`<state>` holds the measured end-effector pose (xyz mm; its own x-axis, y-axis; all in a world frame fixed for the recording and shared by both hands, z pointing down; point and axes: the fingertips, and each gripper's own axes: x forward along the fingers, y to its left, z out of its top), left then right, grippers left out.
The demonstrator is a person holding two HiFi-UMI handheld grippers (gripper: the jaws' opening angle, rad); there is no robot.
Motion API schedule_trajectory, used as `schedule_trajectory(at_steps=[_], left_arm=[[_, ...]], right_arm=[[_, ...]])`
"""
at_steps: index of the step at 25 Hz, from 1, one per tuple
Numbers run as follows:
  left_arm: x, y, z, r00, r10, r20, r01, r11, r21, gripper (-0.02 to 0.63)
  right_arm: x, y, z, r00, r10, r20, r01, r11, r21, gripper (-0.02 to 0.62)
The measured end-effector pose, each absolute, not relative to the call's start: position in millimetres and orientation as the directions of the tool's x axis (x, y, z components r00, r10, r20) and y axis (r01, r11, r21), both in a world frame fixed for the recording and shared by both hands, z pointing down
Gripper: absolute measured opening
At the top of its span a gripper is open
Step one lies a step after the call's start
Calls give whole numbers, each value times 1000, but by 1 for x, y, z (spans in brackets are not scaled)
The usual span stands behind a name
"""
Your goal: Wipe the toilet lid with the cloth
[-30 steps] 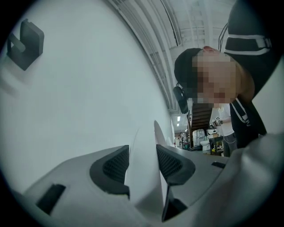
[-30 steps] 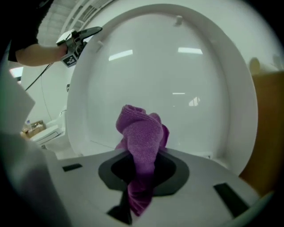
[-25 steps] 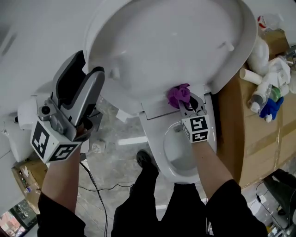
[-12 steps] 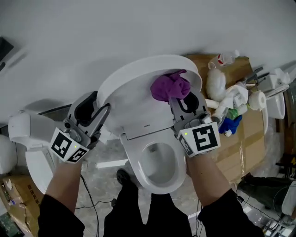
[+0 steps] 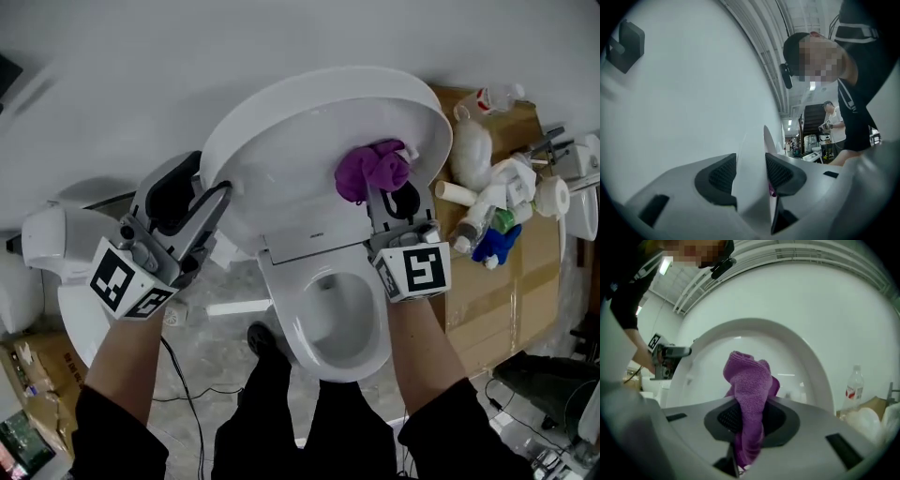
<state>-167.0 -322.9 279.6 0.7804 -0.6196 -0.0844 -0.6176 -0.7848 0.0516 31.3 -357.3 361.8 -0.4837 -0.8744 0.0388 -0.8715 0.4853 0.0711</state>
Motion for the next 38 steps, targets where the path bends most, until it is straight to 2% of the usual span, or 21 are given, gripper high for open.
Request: schedule_trajectory(at_steps=[5, 10, 15, 18, 21, 26, 28, 32, 38], left_arm=[[-172, -322, 277, 774, -626, -92, -622, -780, 75, 199], [-173, -322, 275, 758, -640, -124, -635, -768, 82, 199], [-173, -322, 275, 755, -644, -124, -640, -765, 80, 201], [-173, -322, 277, 752, -648, -118, -643, -761, 80, 199], [-175, -322, 279, 747, -655, -112, -650, -756, 80, 199], [-176, -322, 281, 737, -668, -101, -662, -744, 93, 199], [-175, -322, 279, 738, -669, -95, -662, -744, 90, 199], [-173, -321, 276, 743, -661, -99, -657, -750, 81, 199], [-170, -323, 272, 744, -653, -144, -648, -757, 81, 200]], right_arm=[[45, -340, 468, -448, -876, 179, -881, 467, 80, 75], [59, -329, 550, -440, -859, 261, -875, 476, 93, 75], [86, -318, 637, -367, -805, 467, -894, 444, 62, 75], [99, -312, 657, -340, -775, 532, -901, 431, 51, 75], [93, -312, 622, -371, -790, 488, -893, 447, 45, 75], [89, -324, 477, -395, -890, 226, -905, 420, 72, 75], [95, -337, 438, -386, -907, 166, -910, 404, 95, 75], [95, -350, 433, -410, -896, 170, -888, 435, 151, 75], [95, -343, 514, -385, -891, 241, -901, 420, 110, 75]])
